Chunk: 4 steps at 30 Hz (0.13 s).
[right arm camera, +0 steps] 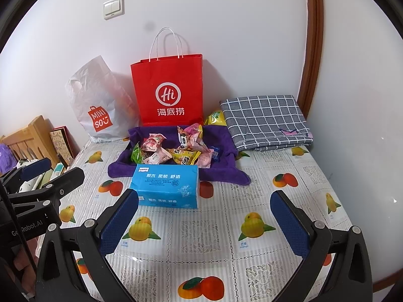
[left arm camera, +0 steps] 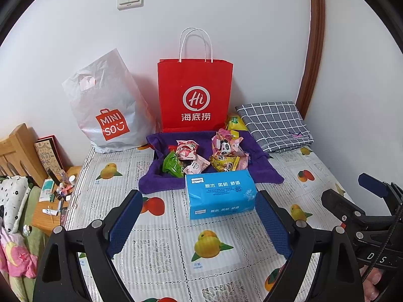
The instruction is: Organize snacks
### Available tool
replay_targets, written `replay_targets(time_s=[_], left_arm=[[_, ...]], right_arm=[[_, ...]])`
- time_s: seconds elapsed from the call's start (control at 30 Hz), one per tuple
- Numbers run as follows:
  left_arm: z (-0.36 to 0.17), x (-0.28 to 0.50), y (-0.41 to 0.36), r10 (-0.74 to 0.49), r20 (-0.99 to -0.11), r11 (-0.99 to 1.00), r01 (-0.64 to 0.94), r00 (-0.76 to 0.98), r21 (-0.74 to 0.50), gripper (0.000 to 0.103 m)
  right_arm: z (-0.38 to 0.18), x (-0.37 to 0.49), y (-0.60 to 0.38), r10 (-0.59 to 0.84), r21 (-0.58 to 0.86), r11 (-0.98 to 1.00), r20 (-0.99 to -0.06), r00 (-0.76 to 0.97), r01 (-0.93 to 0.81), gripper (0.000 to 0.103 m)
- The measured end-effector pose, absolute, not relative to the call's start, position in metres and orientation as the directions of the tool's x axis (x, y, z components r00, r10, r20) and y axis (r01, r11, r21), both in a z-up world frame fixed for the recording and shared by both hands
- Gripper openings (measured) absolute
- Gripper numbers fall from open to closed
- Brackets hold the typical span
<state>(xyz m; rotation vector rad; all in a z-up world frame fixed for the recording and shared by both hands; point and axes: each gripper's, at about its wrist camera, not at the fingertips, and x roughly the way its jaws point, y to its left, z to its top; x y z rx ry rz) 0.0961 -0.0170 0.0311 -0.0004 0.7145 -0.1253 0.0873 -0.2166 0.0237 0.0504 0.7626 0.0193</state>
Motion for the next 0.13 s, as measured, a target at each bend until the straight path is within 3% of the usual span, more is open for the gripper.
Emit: replay_targets(time_s=[0.13], left_arm=[[0.0319,0.0961,-0.0160,-0.112,-0.653,0.993,0.111,0.749,-0.043,0.090]], right_arm=[[0.0233,0.0871,-0.2170,0.036,0.052,0.999,-0.690,0.723,0.000,0.103]])
